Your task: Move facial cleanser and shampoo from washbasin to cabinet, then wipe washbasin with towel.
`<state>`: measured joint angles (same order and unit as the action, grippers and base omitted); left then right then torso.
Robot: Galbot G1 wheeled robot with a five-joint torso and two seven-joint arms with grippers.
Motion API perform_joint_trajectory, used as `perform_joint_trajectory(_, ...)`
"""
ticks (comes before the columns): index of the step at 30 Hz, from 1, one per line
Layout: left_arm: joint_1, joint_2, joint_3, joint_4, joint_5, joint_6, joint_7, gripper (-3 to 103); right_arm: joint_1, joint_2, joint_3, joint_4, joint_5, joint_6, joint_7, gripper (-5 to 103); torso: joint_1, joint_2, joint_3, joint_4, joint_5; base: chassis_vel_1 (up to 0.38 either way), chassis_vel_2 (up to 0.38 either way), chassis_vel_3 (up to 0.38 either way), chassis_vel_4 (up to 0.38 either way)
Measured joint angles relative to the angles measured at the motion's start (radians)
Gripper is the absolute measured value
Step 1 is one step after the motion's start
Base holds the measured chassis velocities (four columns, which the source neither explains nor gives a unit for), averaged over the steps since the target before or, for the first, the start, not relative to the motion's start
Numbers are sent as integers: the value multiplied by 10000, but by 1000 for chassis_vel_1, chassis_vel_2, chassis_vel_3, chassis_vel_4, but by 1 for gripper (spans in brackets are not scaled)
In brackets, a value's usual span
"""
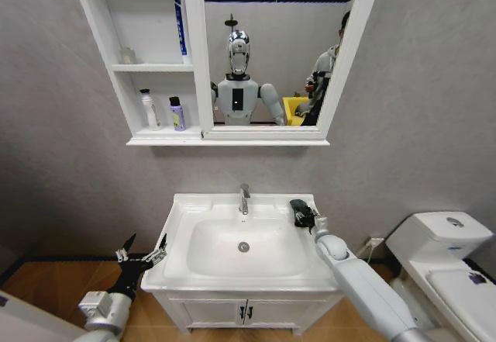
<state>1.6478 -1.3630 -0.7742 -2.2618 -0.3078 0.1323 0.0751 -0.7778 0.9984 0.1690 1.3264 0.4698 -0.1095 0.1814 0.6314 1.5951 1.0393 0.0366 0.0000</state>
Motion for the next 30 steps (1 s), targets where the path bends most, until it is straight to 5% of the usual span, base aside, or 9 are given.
perform_joint_trajectory(9, -1, 1, 1, -1, 0, 0, 0, 100, -2032, -343, 1215, 2896, 276, 43, 235, 97, 0, 2, -1, 0, -1, 0, 0, 0, 0)
perform_joint_trajectory(14, 0, 0, 0, 0, 1, 1, 0, 100, -4342, -93, 2398, 5100, 81, -28, 554, 100, 0, 2, -2, 6, -4, 0, 0, 0, 0)
perform_joint_trajectory(17, -1, 0, 1, -1, 1, 1, 1, 100, -7454, 1299, 3921, 6981, -1182, 267, 801, 100, -3, 3, -3, -5, -1, 0, 0, 0, 0)
perform_joint_trajectory(18, -1, 0, 1, -1, 1, 1, 1, 100, -7454, 1299, 3921, 6981, -1182, 267, 801, 100, -3, 3, -3, -5, -1, 0, 0, 0, 0)
perform_joint_trajectory(20, -1, 1, 2, 0, 1, 1, 2, 100, -9812, 2754, 4850, 8160, -1882, 989, 628, 100, -6, 4, -4, -9, -2, 0, 0, 0, 0)
perform_joint_trajectory(30, -1, 0, 0, 0, 1, 1, 0, 100, -12946, 4027, 5311, 9364, -2708, 2968, 139, 100, -3, 3, -2, -1, -3, 0, 0, 0, 0)
